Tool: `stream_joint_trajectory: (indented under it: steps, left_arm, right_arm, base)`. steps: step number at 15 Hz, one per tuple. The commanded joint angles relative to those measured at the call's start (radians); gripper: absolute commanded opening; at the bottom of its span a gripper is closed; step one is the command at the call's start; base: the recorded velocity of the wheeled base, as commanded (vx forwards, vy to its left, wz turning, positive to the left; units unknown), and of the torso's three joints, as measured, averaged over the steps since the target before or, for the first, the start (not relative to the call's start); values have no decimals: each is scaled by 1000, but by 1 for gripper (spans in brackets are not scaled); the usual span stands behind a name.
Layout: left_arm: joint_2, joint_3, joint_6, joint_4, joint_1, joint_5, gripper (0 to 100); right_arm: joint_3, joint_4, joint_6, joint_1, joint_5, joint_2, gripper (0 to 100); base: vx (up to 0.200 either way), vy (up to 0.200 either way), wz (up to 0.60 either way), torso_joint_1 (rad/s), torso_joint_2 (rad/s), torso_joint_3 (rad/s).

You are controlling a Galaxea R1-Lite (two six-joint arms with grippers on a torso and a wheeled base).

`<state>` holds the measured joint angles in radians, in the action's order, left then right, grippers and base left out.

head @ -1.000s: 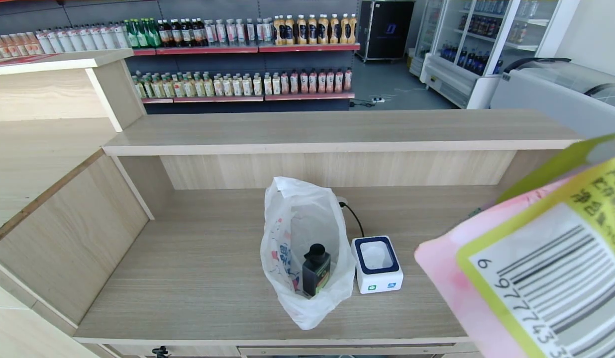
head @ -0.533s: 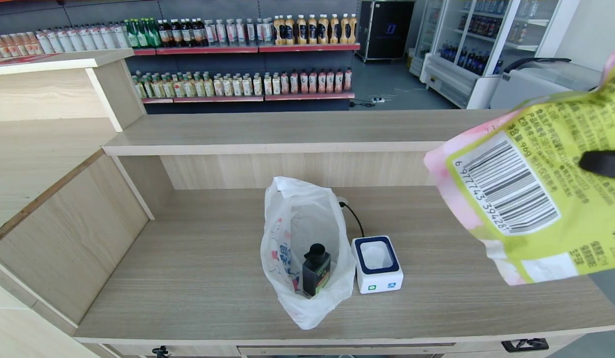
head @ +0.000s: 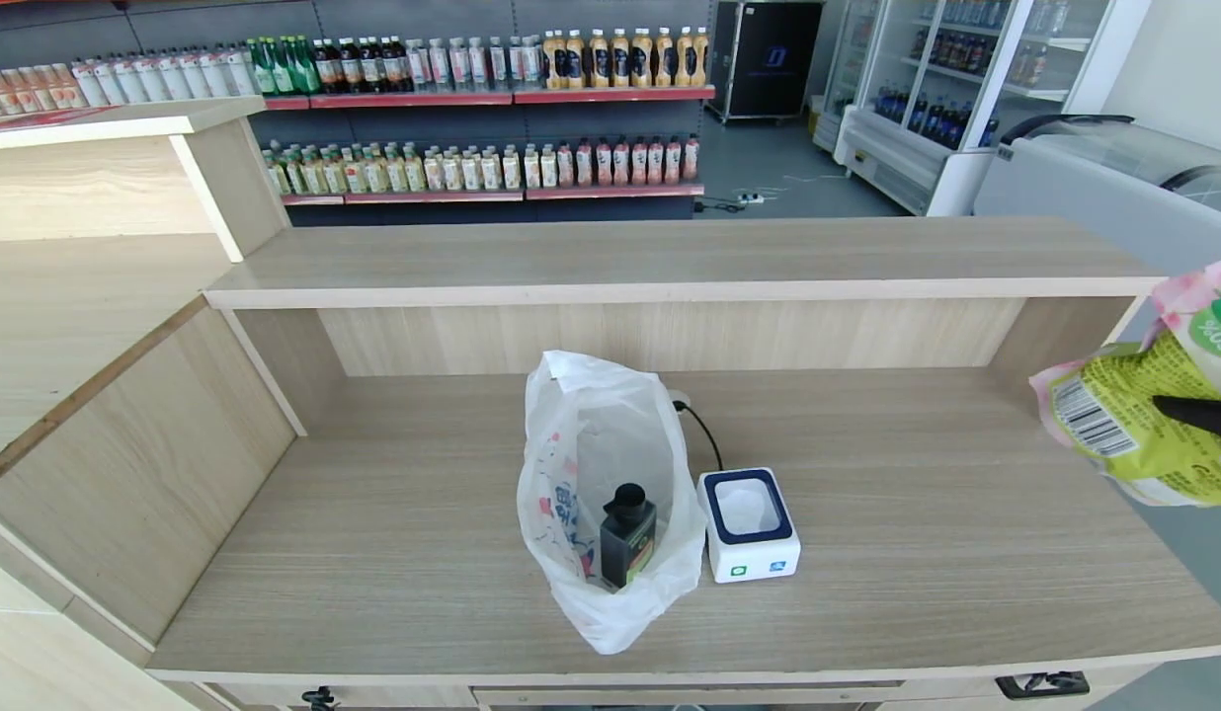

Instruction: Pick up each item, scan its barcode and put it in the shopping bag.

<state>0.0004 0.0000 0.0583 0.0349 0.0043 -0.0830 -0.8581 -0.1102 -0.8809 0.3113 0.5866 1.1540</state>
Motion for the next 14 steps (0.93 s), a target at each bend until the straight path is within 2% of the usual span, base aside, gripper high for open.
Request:
stream_joint_trajectory:
  steps: [1, 3, 6, 8, 9, 10, 11, 12, 14]
  left_arm:
    - [0, 0, 0, 0, 0, 0, 100]
    - [0, 0, 0, 0, 0, 0, 100]
    - [0, 0, 0, 0, 0, 0, 100]
    - [0, 0, 0, 0, 0, 0, 100]
    - [0, 0, 0, 0, 0, 0, 100]
    - [0, 0, 0, 0, 0, 0, 100]
    - [0, 0, 0, 0, 0, 0, 100]
    - [0, 0, 0, 0, 0, 0, 100]
    - [0, 0, 0, 0, 0, 0, 100]
  right_arm:
    - [40, 3, -38, 57, 29, 18, 0]
    - [37, 3, -55, 57, 38, 19, 0]
    - [28, 3, -196, 51, -54, 46, 0]
    - [27, 1, -240, 51, -31, 70, 0]
    - [21, 3, -365, 51, -13, 101, 0]
    - [17, 1, -406, 51, -7, 108, 0]
    - [17, 1, -544, 51, 65, 148, 0]
    - [22, 0, -607, 49, 119, 173, 0]
    - [25, 0, -728, 15, 137, 222, 0]
  base:
    - [0, 0, 0, 0, 0, 0]
    - [0, 0, 0, 0, 0, 0]
    - [0, 0, 600, 4, 1, 2]
    - [0, 0, 600, 0, 2, 2]
    - [0, 0, 0, 0, 0, 0]
    - [0, 0, 0, 0, 0, 0]
    - [0, 0, 0, 0, 0, 0]
    - [0, 0, 0, 0, 0, 0]
    - [0, 0, 0, 0, 0, 0]
